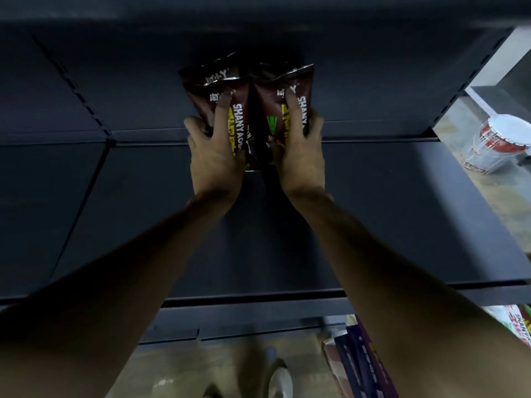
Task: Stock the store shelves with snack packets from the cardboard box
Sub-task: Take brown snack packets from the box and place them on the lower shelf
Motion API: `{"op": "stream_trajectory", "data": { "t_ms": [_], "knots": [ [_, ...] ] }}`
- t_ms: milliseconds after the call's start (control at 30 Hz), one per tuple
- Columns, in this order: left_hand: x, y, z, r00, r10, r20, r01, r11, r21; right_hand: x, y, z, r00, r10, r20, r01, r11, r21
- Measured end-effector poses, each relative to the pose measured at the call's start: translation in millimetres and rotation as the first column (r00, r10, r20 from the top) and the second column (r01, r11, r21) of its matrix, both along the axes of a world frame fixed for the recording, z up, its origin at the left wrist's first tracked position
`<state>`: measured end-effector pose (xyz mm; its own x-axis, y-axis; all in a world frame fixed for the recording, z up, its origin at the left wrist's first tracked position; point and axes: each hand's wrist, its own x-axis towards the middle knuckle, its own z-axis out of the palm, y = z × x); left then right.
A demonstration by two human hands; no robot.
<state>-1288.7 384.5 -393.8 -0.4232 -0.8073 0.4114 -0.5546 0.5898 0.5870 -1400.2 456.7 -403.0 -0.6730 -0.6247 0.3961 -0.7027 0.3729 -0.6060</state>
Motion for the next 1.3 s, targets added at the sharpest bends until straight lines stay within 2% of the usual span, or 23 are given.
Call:
{"op": "stream_trajectory", "data": {
  "t_ms": [333,467,600,833,967,1133,1300],
  "knots": [
    [6,-2,2,0.996,-0.073,-0.058,0.076,0.996,0.044,4,0,2,0.983,0.038,0.178,-0.046,0.998,0.037],
    [6,1,-3,0.992,-0.092,-0.083,0.096,0.994,0.045,16,18,6,0.994,-0.067,0.085,0.055,0.99,0.132],
    [7,5,-2,0.989,-0.098,-0.106,0.104,0.993,0.051,17,20,4,0.995,-0.047,0.087,0.042,0.998,0.052],
    [10,-9,0,0.99,-0.112,-0.083,0.12,0.988,0.094,11,3,1,0.996,-0.086,0.037,0.083,0.994,0.074],
    [15,-4,1,0.978,-0.181,-0.102,0.192,0.976,0.107,7,9,0,0.997,-0.066,0.046,0.063,0.996,0.065],
    [37,14,7,0.981,-0.193,-0.025,0.194,0.977,0.086,18,33,7,0.997,-0.069,0.033,0.067,0.995,0.075],
    [70,30,33,0.961,-0.223,0.167,0.212,0.974,0.078,38,61,34,0.993,-0.117,0.004,0.111,0.959,0.262]
  ]
}}
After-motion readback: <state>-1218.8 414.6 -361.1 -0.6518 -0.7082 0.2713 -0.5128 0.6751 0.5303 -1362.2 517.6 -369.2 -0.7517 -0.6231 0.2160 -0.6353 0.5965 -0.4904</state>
